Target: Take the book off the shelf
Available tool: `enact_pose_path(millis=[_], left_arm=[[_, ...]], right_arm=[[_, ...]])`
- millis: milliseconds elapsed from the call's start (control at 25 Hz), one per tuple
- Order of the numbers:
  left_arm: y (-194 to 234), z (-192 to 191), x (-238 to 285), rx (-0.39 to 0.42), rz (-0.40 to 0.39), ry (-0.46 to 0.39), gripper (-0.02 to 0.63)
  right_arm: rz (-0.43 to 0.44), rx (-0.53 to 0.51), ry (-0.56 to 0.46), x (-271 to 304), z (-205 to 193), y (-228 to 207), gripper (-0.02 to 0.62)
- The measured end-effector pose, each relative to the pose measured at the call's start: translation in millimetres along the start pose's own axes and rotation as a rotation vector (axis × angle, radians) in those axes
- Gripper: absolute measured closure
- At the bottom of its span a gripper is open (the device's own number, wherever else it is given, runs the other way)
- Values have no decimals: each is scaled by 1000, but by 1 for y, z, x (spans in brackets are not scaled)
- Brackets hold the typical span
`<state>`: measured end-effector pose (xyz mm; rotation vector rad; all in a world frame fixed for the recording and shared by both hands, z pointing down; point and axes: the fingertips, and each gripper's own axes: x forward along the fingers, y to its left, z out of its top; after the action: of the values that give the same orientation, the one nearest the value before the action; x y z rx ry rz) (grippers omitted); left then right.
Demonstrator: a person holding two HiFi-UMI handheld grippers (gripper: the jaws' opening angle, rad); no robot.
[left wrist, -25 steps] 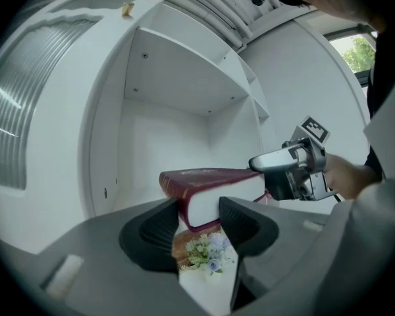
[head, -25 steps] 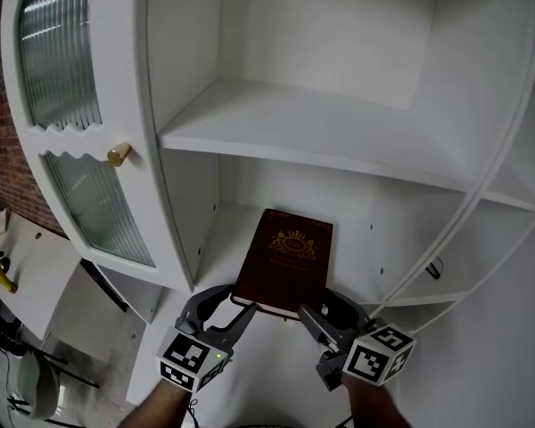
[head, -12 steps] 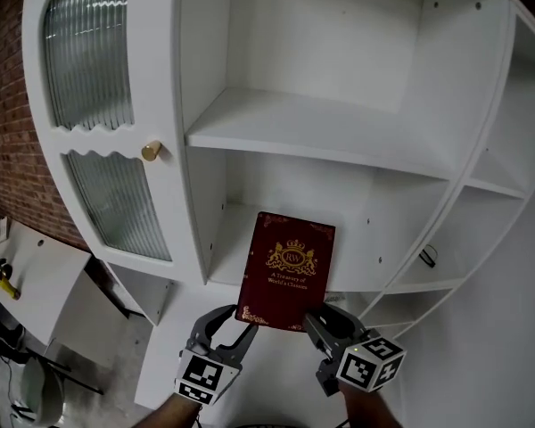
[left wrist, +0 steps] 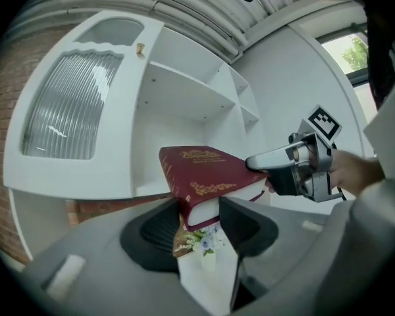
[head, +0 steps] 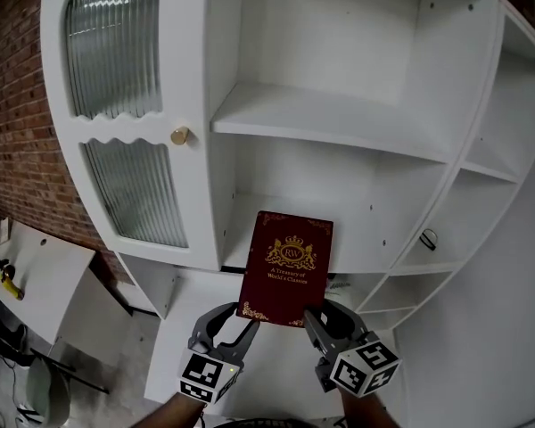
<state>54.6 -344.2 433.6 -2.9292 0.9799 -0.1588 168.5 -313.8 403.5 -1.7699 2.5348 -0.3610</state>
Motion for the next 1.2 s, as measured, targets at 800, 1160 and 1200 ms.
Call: enact_pose_path(millis=[800,1160,1200], left_arm=[[-18,62,-84,125,-55,-111,417],[-22,65,-102,123,-69,-123,417],[-23,64,-103,117,-69,-122,417]], right_arm=[[-38,-83,-169,-61,42,87,437],[-45,-81,-166,-71,41,103,437],[-46,-83,-164,-72,41,104,437]])
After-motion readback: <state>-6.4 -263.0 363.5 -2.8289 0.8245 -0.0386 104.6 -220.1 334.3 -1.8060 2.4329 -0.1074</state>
